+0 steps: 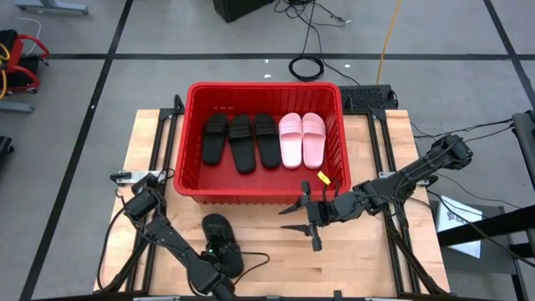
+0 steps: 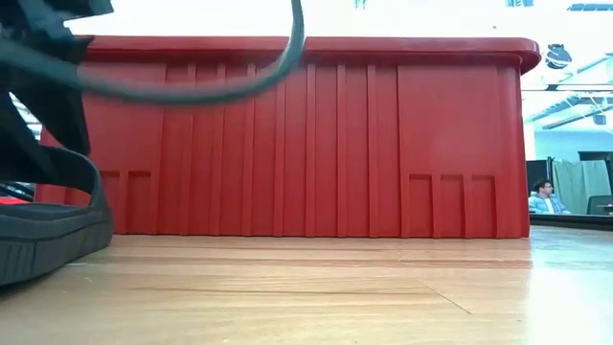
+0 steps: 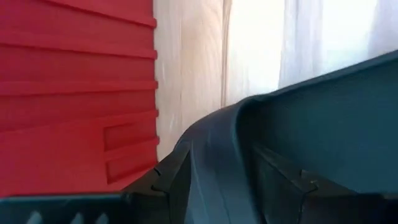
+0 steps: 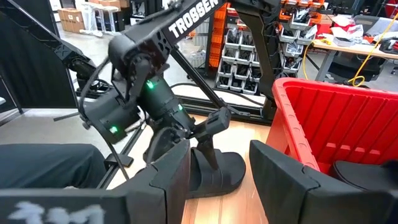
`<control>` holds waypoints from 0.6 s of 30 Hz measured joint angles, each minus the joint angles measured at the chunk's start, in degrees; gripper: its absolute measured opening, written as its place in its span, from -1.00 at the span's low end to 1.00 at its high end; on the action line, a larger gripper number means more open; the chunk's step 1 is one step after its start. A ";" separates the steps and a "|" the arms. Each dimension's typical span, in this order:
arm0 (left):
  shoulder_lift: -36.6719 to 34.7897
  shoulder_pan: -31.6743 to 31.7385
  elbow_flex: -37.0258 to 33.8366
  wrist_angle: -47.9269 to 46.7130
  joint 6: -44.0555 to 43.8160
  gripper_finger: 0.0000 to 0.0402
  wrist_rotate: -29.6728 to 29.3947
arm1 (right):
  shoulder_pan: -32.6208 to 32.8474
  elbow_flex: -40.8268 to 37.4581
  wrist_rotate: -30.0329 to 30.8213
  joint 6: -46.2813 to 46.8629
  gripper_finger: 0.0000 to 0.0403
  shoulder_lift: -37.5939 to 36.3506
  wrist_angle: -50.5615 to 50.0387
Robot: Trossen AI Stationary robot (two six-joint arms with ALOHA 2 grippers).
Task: Pick and place slides into bin
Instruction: Put the black slipper on the red bin
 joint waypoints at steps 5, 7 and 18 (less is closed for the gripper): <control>0.02 0.81 -5.16 0.26 -1.16 -0.20 1.34 | 0.00 0.00 0.02 0.00 -0.23 0.00 -0.02; 0.02 1.46 -7.32 -0.05 -2.44 -0.20 2.85 | 0.00 0.00 0.00 0.00 -0.23 0.00 -0.02; 0.02 3.27 -9.65 -2.26 -6.23 -0.22 6.40 | 0.00 0.00 0.00 -0.46 -0.23 0.00 -0.04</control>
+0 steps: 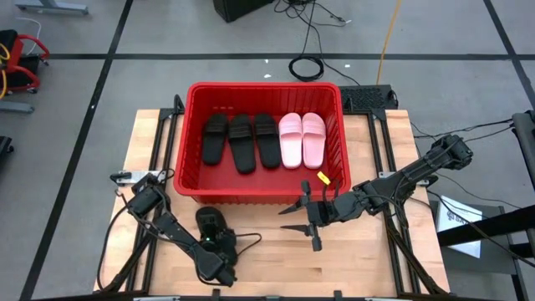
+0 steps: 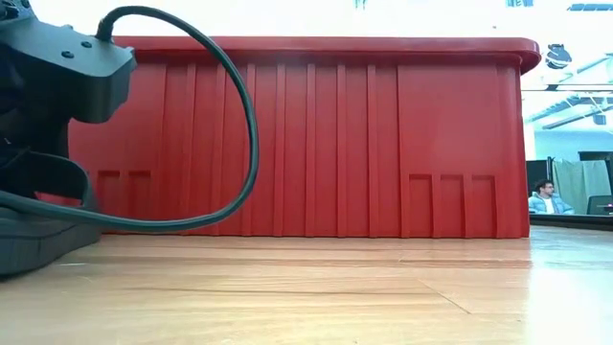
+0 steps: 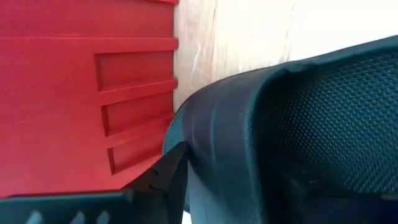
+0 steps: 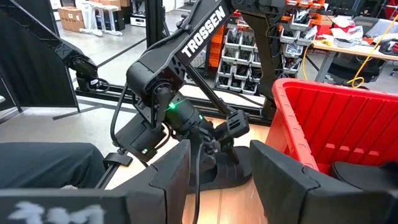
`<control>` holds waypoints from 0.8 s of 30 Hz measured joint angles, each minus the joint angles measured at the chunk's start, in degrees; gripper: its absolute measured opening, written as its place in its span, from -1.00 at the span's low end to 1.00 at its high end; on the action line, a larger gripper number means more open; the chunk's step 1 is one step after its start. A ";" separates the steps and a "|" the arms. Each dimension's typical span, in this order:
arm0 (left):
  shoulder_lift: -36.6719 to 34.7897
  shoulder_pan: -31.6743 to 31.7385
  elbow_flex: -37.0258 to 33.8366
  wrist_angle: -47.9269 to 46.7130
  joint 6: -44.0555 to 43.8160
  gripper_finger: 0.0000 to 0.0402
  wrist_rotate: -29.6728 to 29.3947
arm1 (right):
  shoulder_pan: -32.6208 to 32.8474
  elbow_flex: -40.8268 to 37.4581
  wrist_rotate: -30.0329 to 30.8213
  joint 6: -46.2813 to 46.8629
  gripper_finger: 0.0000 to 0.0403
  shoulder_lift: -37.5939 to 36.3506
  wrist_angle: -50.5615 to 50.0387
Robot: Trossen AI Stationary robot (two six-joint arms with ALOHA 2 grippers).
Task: Pick and place slides into bin
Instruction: Put the black slipper on the red bin
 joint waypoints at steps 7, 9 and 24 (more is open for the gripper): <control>0.00 0.04 0.00 0.08 0.28 -0.59 1.43 | 0.00 0.00 0.00 -0.01 -0.23 0.00 0.00; 0.00 0.04 -0.02 0.11 0.37 -0.72 1.78 | 0.00 0.00 0.01 0.00 -0.23 0.00 0.00; 0.00 0.04 0.45 0.16 0.46 -0.94 3.21 | -0.01 0.00 0.01 -1.05 -0.23 0.00 -0.01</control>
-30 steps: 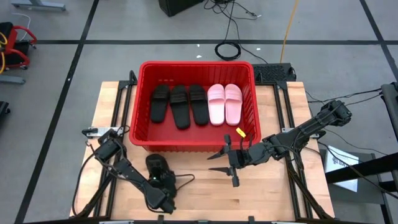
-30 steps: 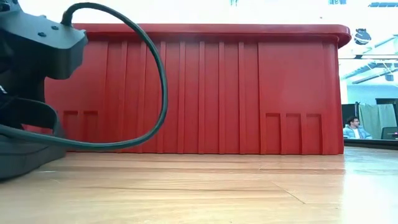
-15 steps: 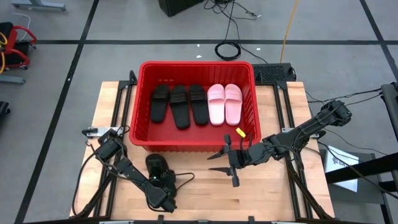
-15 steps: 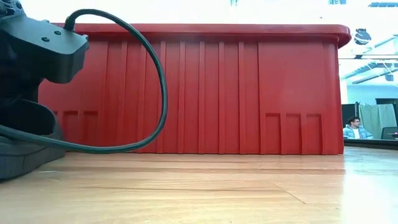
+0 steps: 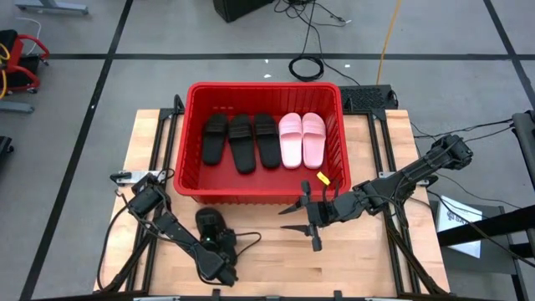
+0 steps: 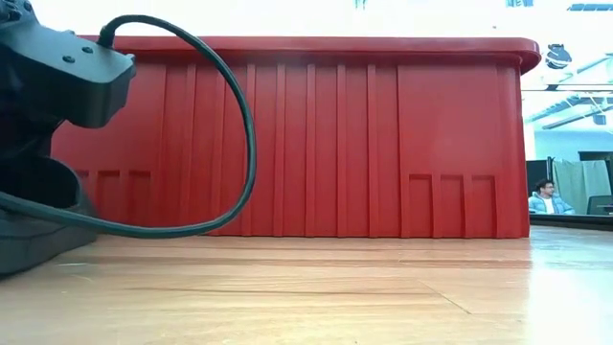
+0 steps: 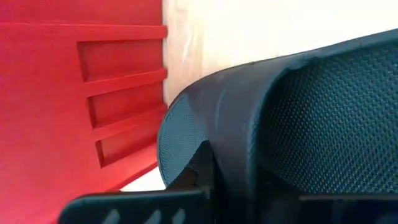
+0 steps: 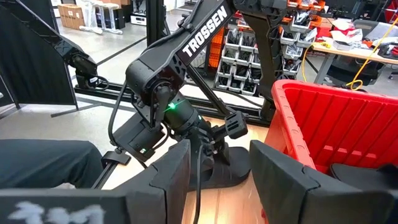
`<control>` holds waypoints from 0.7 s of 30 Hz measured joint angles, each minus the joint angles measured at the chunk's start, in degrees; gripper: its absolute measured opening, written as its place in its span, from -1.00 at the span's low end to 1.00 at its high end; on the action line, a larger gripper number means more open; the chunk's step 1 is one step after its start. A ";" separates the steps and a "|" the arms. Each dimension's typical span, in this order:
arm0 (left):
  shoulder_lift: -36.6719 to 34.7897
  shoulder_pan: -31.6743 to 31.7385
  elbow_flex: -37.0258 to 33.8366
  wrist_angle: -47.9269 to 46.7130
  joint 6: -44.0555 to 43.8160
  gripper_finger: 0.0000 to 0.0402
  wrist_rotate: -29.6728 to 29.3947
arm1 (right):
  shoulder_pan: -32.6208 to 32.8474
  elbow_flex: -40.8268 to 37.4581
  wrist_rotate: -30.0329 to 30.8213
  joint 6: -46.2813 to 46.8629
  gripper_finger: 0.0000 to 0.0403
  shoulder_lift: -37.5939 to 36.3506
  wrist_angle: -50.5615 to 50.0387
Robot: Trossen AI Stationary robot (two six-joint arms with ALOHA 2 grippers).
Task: Pick and place slides into bin
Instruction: Put the black slipper on the red bin
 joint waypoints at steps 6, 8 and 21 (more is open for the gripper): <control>0.00 -0.04 3.57 0.25 1.05 -0.95 0.28 | -0.01 0.00 0.01 -0.02 -0.23 0.00 0.00; 0.00 -0.05 4.99 0.23 1.53 -0.95 -0.05 | -0.01 0.00 0.01 -0.02 -0.23 0.00 -0.01; 0.00 -2.54 12.36 -2.66 2.97 -0.98 -6.04 | -0.01 0.00 -0.01 -0.02 -0.23 0.00 -0.10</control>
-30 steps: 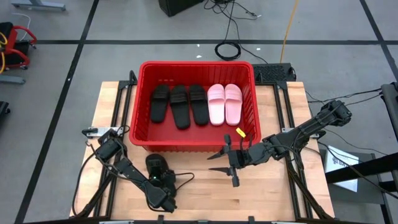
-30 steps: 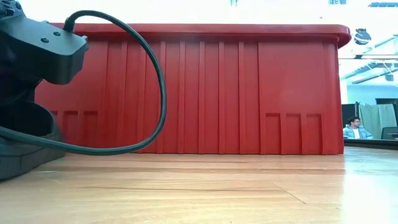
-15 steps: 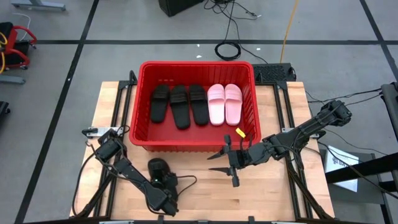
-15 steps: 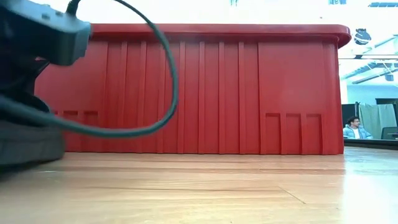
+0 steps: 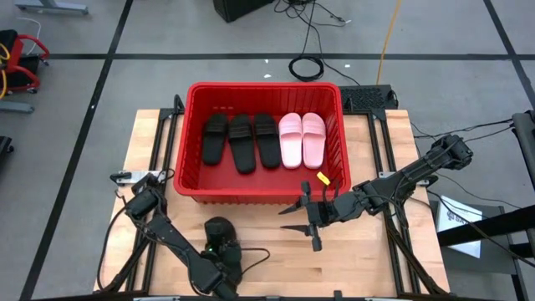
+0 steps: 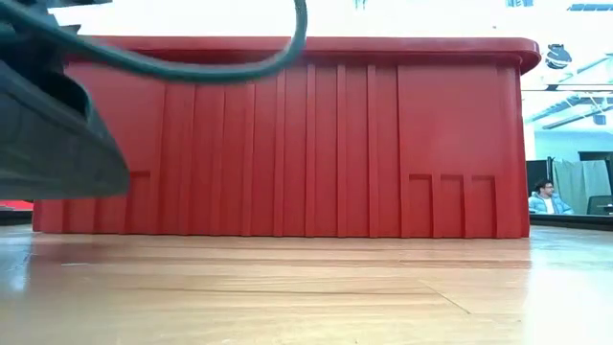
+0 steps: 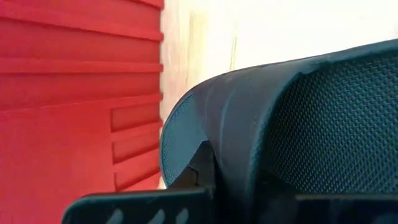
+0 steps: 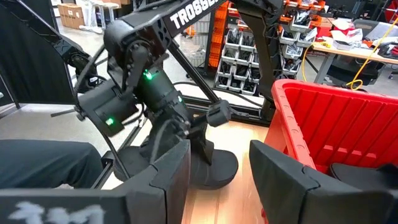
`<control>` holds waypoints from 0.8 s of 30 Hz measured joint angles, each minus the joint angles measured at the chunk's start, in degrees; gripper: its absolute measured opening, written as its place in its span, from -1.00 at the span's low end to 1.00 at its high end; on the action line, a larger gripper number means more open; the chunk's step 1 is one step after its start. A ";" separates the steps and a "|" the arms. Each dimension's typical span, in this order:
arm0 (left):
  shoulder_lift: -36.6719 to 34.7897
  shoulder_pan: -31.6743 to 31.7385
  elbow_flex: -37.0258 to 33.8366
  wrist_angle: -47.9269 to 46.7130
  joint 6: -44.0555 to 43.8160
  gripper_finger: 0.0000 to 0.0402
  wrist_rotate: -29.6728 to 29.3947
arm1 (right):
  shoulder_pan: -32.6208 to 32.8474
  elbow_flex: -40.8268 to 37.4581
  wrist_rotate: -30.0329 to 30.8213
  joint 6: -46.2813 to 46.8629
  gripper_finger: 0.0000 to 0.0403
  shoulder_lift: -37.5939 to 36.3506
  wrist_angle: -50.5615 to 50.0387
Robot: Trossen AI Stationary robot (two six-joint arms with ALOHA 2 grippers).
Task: Pick and place slides into bin
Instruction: Put the black slipper on the red bin
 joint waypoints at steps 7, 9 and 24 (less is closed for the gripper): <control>0.00 -2.31 4.94 -3.05 0.02 -0.98 -4.69 | 0.00 0.00 0.00 0.06 -0.23 0.00 -0.07; 0.00 -2.87 6.73 -2.97 0.60 -0.97 -6.20 | 0.00 0.00 0.02 0.15 -0.23 0.00 -0.18; 0.00 -6.23 18.78 -2.97 12.30 -0.95 -18.70 | 0.00 0.02 0.02 -0.22 -0.23 0.00 -1.20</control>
